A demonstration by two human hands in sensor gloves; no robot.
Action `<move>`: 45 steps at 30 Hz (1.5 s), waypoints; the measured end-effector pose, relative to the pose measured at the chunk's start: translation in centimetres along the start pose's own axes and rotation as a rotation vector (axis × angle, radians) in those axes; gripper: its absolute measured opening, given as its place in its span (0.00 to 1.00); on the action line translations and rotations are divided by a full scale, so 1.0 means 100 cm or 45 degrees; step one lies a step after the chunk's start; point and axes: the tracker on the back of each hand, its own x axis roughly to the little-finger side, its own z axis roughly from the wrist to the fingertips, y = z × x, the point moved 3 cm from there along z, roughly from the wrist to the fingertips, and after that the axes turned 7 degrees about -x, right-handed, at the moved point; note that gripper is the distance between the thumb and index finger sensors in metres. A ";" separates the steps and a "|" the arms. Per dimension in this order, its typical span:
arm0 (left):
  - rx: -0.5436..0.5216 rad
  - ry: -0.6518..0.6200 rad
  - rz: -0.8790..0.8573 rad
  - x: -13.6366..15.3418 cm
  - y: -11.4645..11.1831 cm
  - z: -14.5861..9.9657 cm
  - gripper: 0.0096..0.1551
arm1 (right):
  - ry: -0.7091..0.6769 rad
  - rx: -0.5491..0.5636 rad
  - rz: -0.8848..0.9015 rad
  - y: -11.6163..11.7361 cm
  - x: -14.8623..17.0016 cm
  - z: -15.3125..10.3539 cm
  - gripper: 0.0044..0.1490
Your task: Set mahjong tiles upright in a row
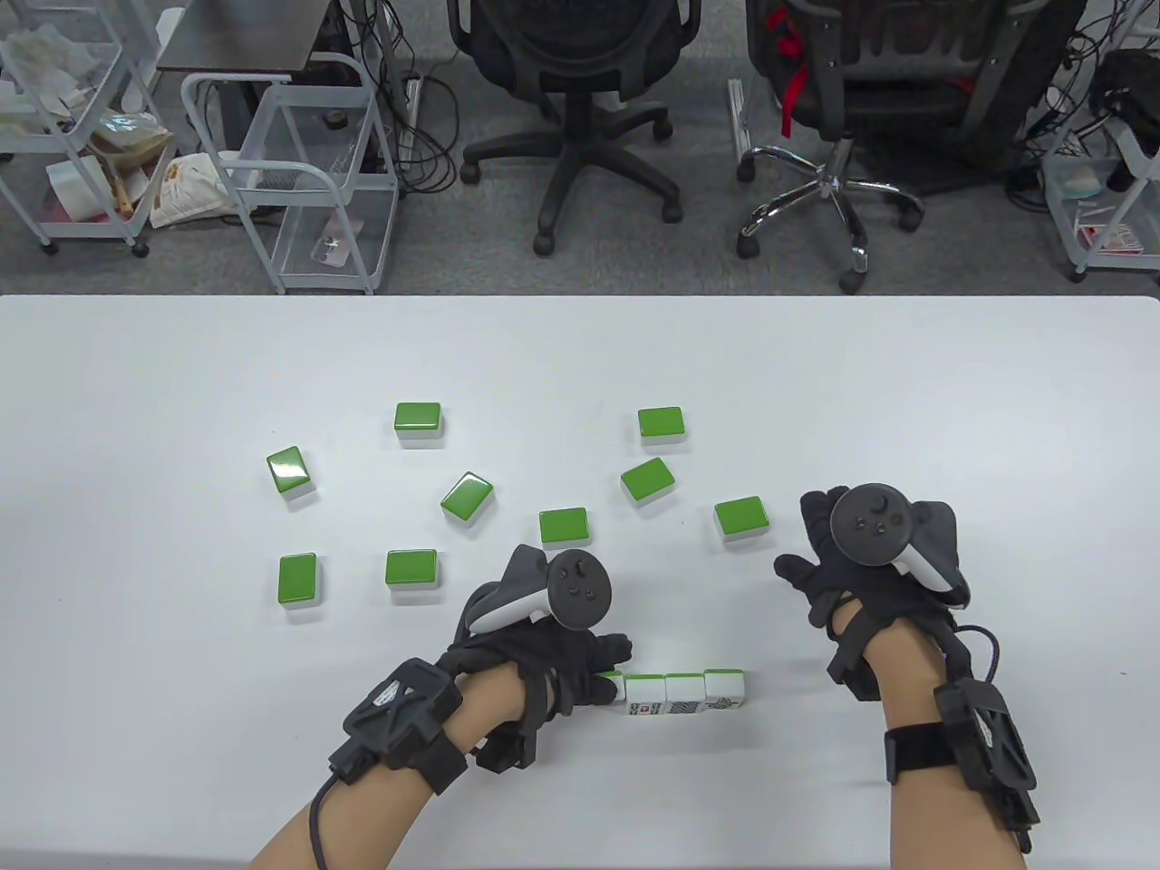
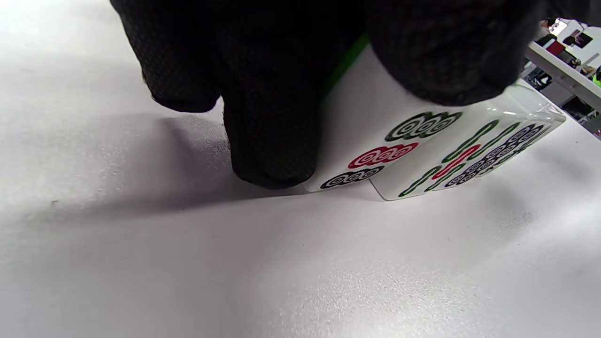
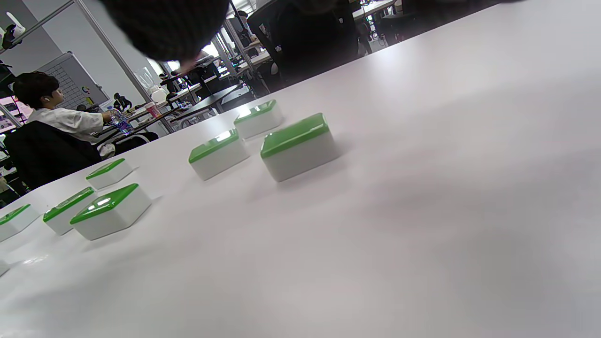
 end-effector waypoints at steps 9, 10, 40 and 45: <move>0.010 -0.001 -0.047 0.004 -0.001 0.000 0.42 | 0.004 -0.006 0.006 -0.001 0.003 0.000 0.53; 0.005 -0.009 -0.031 0.004 0.001 -0.001 0.43 | 0.004 -0.005 0.009 -0.001 0.003 0.001 0.53; -0.232 1.030 0.882 0.136 0.071 -0.017 0.53 | 0.032 -0.019 0.009 -0.001 0.002 -0.001 0.53; -0.269 1.014 0.998 0.134 0.063 -0.009 0.50 | 0.032 -0.011 0.002 -0.004 0.003 -0.001 0.53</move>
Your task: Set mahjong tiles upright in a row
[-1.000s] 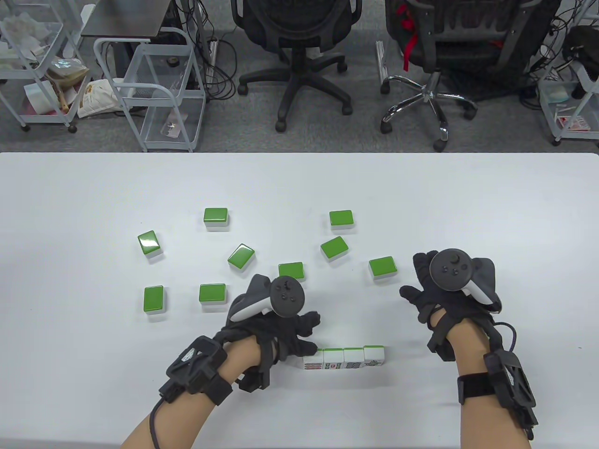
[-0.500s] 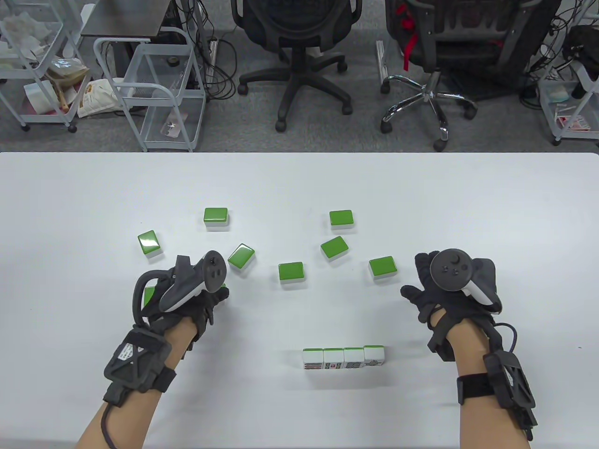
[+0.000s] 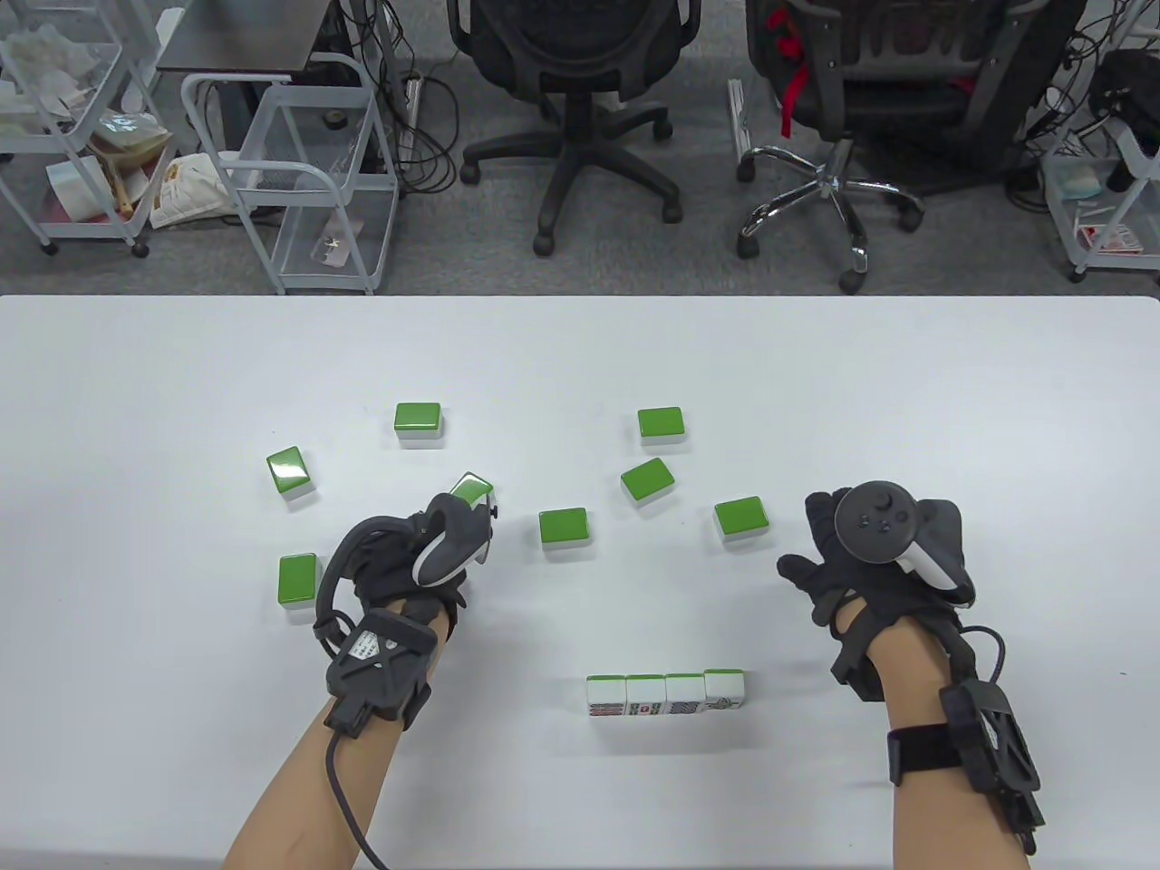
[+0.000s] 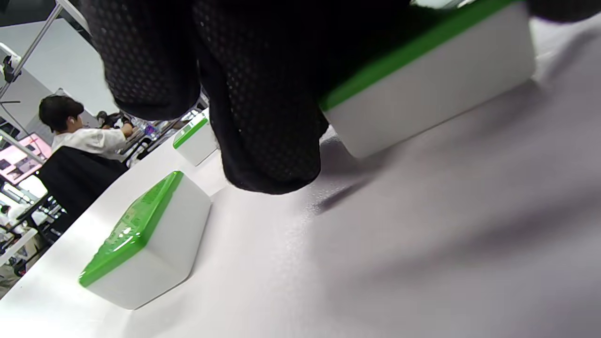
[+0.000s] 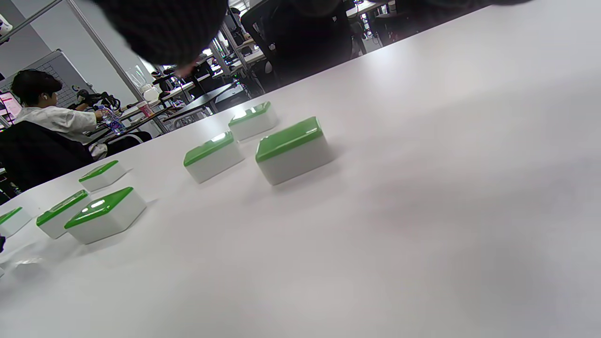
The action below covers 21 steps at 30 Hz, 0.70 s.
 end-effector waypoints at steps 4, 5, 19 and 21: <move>0.053 -0.092 -0.182 0.005 0.001 -0.003 0.46 | 0.002 -0.007 0.008 0.000 0.001 -0.001 0.53; 0.085 -0.153 -0.240 0.007 0.002 -0.007 0.46 | 0.001 -0.006 0.007 0.000 0.001 -0.001 0.53; 0.337 -0.970 -0.906 -0.040 0.032 -0.100 0.45 | -0.001 -0.019 -0.005 0.004 0.000 0.000 0.53; 0.373 -1.024 -0.907 -0.052 0.032 -0.106 0.45 | -0.002 -0.021 -0.005 0.004 0.000 0.000 0.53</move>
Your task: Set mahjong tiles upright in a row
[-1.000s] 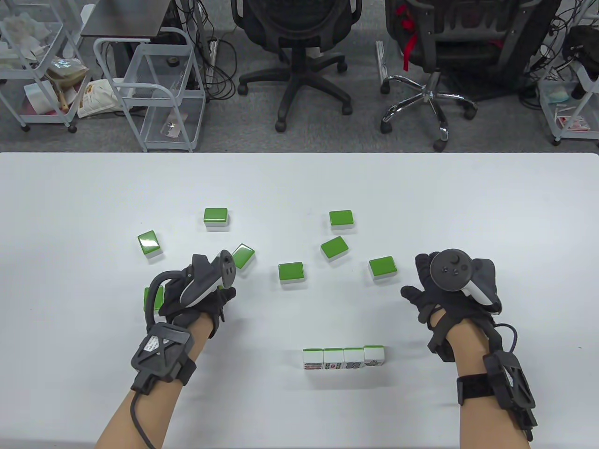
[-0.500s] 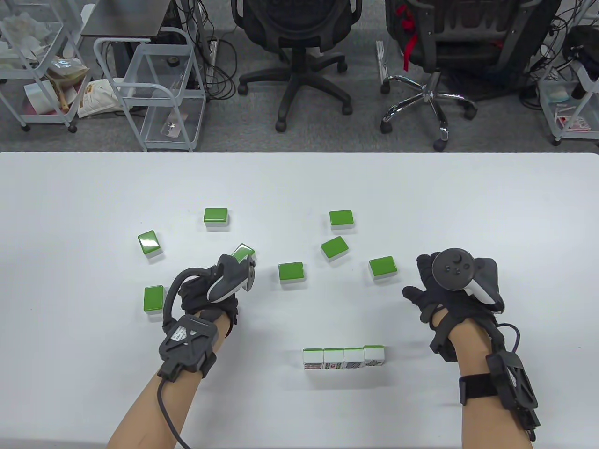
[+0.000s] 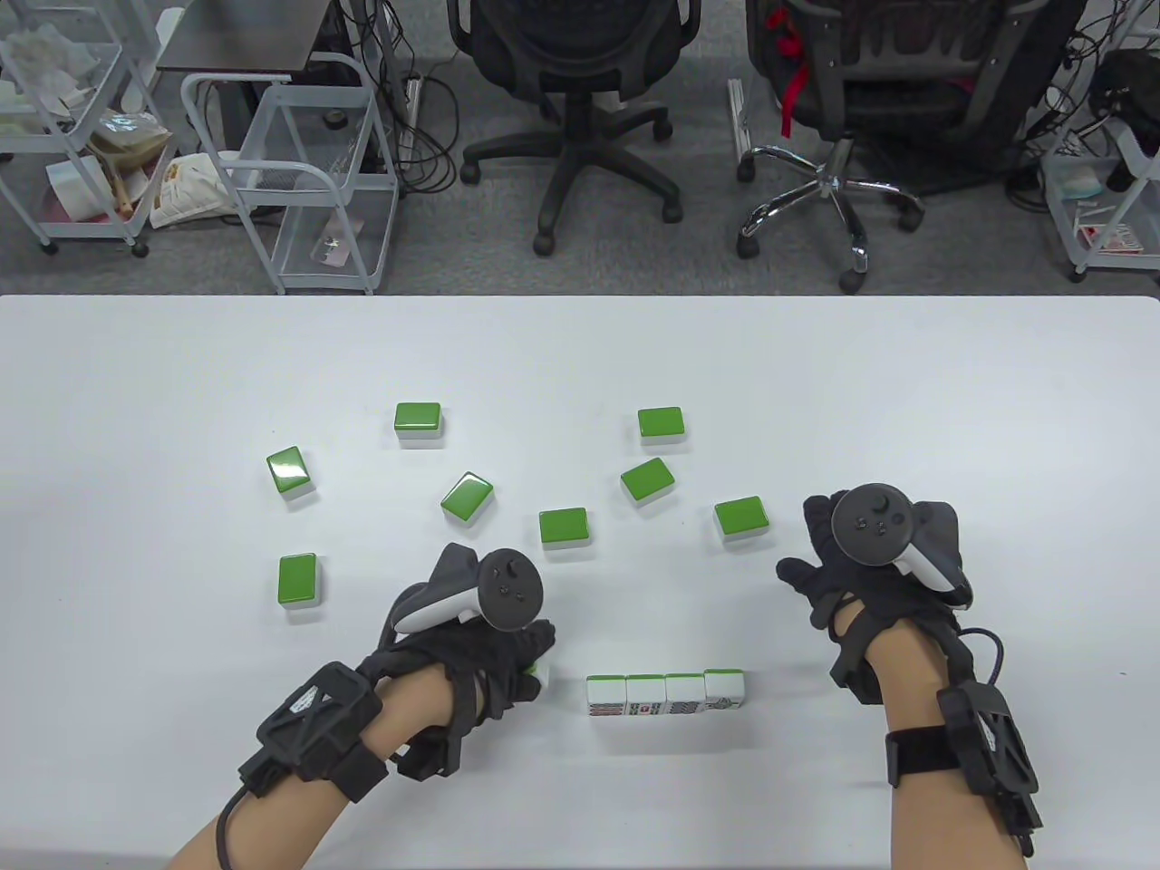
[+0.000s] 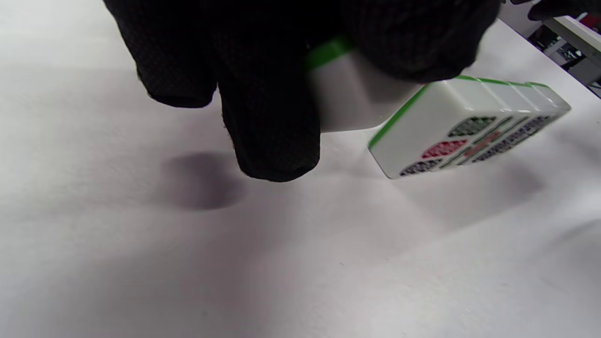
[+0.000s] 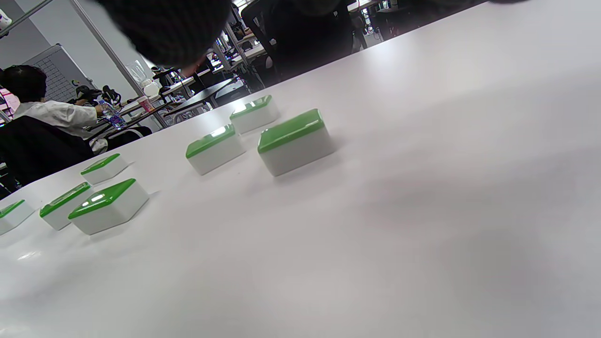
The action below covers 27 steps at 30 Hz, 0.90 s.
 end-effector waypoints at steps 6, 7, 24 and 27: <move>-0.047 -0.010 0.083 -0.012 -0.006 0.011 0.43 | -0.002 -0.007 0.005 0.000 0.000 0.000 0.53; -0.045 -0.028 0.084 -0.012 -0.007 0.013 0.42 | -0.001 -0.011 0.006 0.001 0.001 0.001 0.53; -0.164 -0.030 -0.035 -0.003 -0.001 0.014 0.39 | -0.017 -0.029 0.009 0.002 -0.001 0.002 0.52; -0.309 0.011 0.015 0.008 0.027 -0.003 0.39 | -0.022 -0.018 0.012 0.001 -0.001 0.001 0.52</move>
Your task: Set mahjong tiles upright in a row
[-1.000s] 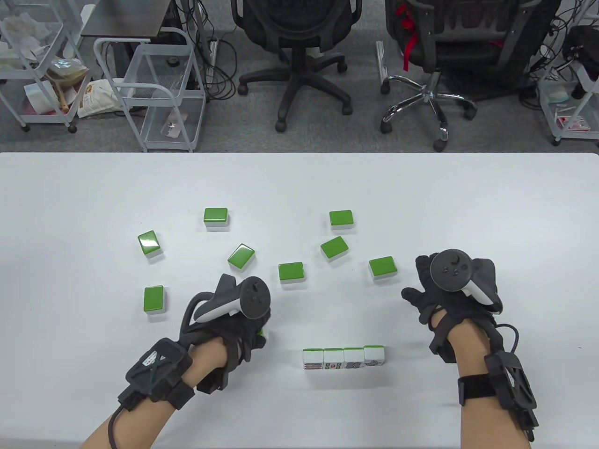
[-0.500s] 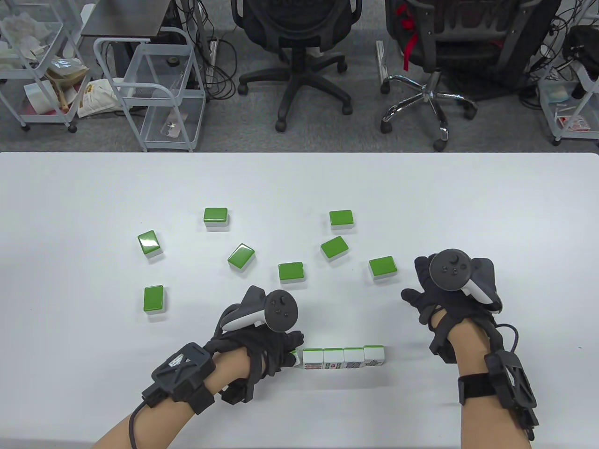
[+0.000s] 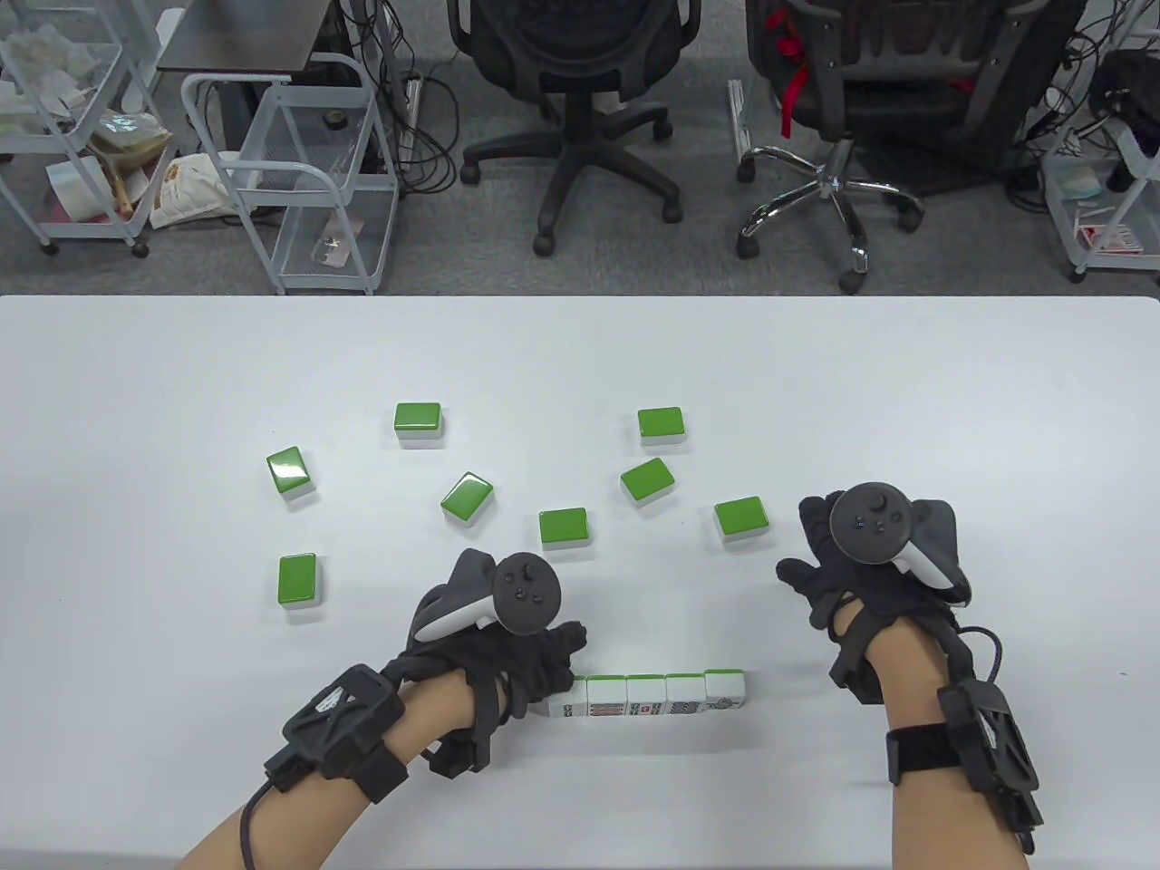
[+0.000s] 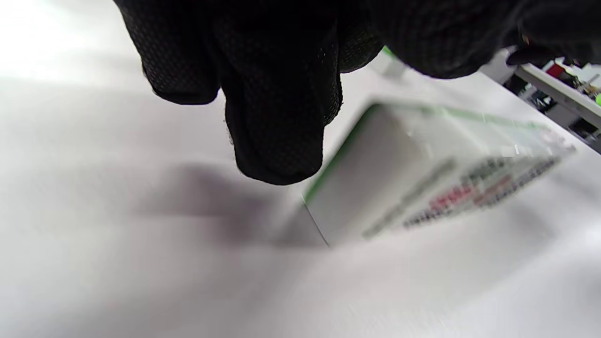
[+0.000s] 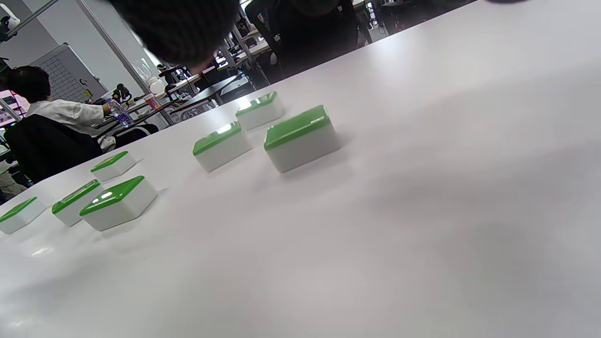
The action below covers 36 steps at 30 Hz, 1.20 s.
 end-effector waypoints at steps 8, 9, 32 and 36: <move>-0.275 0.442 0.330 0.097 0.074 -0.033 0.45 | 0.008 -0.011 -0.008 0.001 0.001 0.001 0.52; -0.271 0.503 0.398 0.112 0.076 -0.036 0.46 | 0.009 -0.010 -0.009 0.001 0.001 0.001 0.52; -0.106 0.557 0.492 0.164 0.033 -0.031 0.47 | 0.022 -0.044 -0.005 0.004 0.002 0.001 0.50; 0.022 0.270 0.187 0.104 0.019 -0.025 0.46 | 0.024 -0.053 -0.006 0.004 0.002 0.001 0.49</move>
